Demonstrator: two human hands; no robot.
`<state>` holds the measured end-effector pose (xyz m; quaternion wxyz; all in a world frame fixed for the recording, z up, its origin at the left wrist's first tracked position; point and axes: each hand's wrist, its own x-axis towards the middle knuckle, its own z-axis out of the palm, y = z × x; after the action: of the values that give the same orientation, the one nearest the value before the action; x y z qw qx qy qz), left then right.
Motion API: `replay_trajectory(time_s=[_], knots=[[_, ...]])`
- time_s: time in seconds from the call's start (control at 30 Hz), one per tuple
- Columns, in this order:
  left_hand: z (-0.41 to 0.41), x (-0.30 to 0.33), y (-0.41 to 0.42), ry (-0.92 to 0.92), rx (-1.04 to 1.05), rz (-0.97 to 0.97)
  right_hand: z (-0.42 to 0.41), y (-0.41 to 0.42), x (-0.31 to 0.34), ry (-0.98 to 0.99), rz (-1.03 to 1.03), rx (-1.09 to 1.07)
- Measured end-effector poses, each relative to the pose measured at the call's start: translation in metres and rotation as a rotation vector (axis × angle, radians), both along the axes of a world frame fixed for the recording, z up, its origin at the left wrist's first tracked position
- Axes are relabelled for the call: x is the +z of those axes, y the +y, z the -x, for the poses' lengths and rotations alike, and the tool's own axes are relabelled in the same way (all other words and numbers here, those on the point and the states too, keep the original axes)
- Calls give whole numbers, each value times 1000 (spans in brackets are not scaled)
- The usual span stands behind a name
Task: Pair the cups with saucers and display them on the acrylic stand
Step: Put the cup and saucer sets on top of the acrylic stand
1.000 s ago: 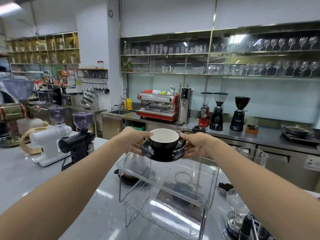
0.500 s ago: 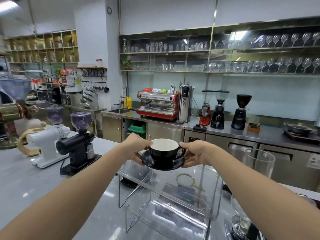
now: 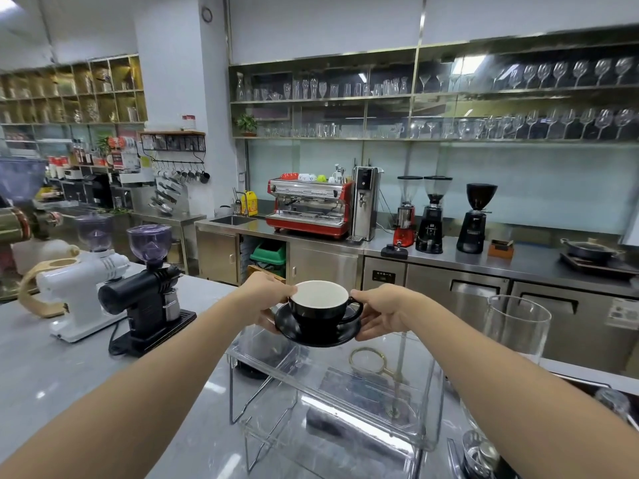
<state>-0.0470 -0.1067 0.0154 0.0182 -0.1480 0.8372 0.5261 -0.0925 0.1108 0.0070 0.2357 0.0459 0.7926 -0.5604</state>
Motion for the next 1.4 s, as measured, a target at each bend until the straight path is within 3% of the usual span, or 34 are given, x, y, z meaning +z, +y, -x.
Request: replay_trajectory(time_s=[0.6,0.83,0.93,1.03,1.13,1.27,1.4], knots=[[11,-9,-6,42,-5,73,1,-1,-6,19,-21,-40],[12,-9,-12,196,44,277,-10,5,5,112,-96,-53],[6,-1,-13,343,77,346,-18,16,19,175,-109,-66],[-5,11,-8,510,112,264,-29,30,36,226,-95,-67],[-22,31,9,582,54,61,-45,48,50,254,-52,-71],[-37,52,28,437,-52,-243,-66,69,64,286,-35,-69],[-47,56,56,319,-181,-377,-93,89,75,334,-46,-82]])
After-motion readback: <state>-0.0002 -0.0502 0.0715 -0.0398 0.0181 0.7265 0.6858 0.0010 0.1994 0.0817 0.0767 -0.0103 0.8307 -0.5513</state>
